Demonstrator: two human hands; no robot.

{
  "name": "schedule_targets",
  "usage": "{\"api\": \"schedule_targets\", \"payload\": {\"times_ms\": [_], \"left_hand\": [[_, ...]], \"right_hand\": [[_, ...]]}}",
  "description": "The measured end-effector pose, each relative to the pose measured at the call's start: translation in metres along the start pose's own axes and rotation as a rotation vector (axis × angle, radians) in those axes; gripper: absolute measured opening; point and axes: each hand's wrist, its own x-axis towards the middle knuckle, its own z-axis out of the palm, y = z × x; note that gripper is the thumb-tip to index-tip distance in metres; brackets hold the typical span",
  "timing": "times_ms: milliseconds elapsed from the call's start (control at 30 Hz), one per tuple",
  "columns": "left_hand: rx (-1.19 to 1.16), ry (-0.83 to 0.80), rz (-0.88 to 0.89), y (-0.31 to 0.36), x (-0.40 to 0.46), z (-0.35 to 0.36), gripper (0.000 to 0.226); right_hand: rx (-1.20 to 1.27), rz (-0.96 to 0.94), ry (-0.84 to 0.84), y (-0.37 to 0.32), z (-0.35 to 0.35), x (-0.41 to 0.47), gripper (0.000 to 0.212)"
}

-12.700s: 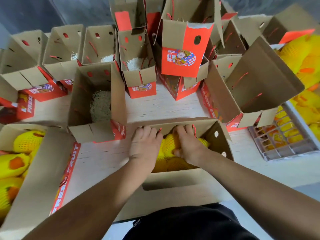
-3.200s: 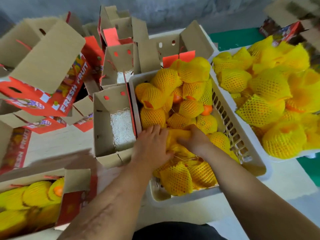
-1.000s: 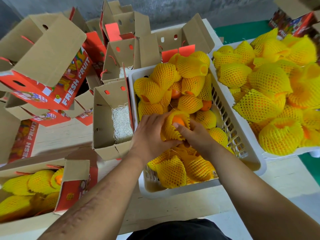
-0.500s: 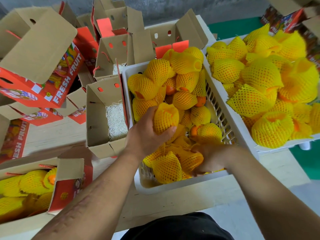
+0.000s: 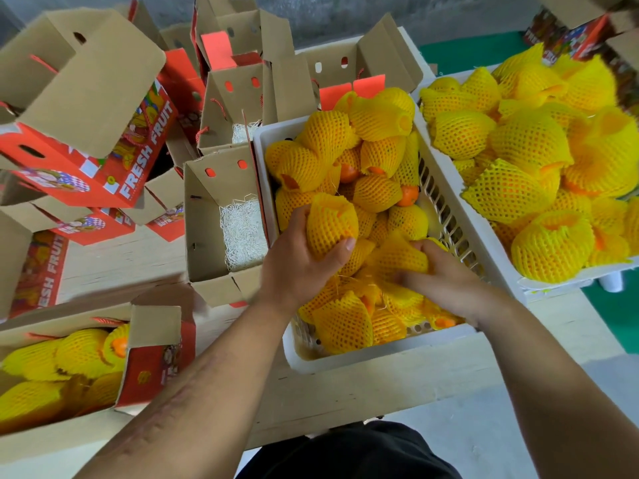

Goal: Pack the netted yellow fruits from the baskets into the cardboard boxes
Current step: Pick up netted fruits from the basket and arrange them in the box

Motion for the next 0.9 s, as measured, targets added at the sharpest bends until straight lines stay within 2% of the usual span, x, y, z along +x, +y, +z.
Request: {"api": "schedule_targets", "payload": {"times_ms": [133, 300, 367, 467, 600, 767, 900], "left_hand": [[-0.056, -0.022, 0.0, 0.0, -0.01, -0.001, 0.078], [-0.33, -0.009, -0.022, 0.001, -0.023, -0.024, 0.062], [-0.402, 0.001, -0.029, -0.001, -0.029, -0.044, 0.063], [-0.404, 0.009, -0.016, -0.011, -0.046, -0.077, 0.065], [-0.488, 0.001, -0.045, -0.044, -0.069, -0.129, 0.067], [-0.52, -0.048, -0.1, -0.102, -0.098, -0.227, 0.066], [-0.528, -0.011, -0.174, -0.159, -0.122, -0.296, 0.049]], "right_hand": [[0.349, -0.18, -0.001, -0.011, 0.009, -0.008, 0.061], [0.552, -0.35, -0.062, -0.036, 0.062, -0.016, 0.05], [0.54, -0.381, -0.088, -0.045, 0.078, -0.021, 0.051], [0.421, -0.382, -0.066, -0.061, 0.098, -0.031, 0.065], [0.315, -0.45, 0.005, -0.093, 0.144, -0.048, 0.062], [0.32, -0.461, -0.03, -0.141, 0.246, -0.057, 0.069], [0.337, -0.469, -0.038, -0.165, 0.343, -0.047, 0.067]]}}
